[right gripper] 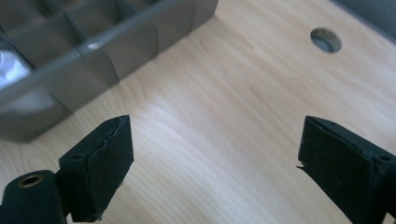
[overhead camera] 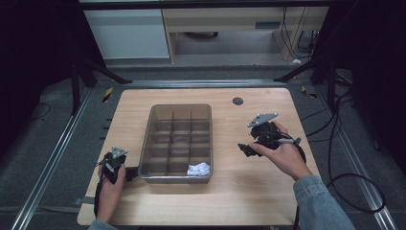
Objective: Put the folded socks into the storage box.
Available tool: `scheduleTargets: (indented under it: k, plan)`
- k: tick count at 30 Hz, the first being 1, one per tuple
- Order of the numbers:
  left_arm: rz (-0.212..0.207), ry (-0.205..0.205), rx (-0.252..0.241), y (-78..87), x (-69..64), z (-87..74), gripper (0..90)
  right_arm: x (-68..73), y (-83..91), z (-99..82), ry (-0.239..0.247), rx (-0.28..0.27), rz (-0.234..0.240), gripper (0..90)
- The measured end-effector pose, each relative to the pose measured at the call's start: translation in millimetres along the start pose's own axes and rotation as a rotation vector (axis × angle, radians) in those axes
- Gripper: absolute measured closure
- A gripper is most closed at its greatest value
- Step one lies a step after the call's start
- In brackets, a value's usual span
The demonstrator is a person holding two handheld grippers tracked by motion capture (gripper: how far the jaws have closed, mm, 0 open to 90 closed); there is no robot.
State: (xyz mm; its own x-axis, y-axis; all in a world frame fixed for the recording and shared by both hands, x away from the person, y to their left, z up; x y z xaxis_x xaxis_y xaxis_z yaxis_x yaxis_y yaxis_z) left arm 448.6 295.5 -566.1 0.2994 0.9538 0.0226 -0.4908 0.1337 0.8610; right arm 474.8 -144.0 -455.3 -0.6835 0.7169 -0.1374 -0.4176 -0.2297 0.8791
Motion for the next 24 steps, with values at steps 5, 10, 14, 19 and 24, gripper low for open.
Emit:
scheduleTargets:
  k: [5,10,14,19,24]
  plan:
    - [0.000,0.000,0.000,0.0,0.0,0.0,0.0,2.8,-17.3,-20.9,-0.008,0.056,-0.014,12.3]
    - [0.000,0.000,0.000,0.0,0.0,0.0,0.0,5.2,-29.4,-31.2,-0.036,0.073,0.003,12.3]
    - [0.000,0.000,0.000,0.0,0.0,0.0,0.0,4.2,-45.0,-43.3,-0.066,0.091,0.017,12.0]
    - [-0.001,-0.001,0.000,0.0,-0.1,0.0,0.0,-3.2,-59.7,-57.5,-0.134,0.100,0.015,11.6]
    - [-0.002,-0.002,0.001,0.0,-0.2,0.0,0.0,-11.8,-74.7,-65.7,-0.177,0.094,-0.010,10.2]
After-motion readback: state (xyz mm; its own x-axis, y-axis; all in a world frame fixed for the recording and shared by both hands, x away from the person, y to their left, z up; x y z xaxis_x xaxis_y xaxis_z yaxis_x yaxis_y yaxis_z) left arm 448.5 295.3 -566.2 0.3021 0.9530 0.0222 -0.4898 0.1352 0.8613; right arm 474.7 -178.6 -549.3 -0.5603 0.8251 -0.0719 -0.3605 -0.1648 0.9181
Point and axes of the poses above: each handheld gripper's, and its own axes: y roughly backward along the jaws, z roughly out of its top, x roughly to its left, the point moved 8 cm from there along -y, roughly forward along the jaws, and after that the axes turned 15 degrees about x, right-handed, at the moved point
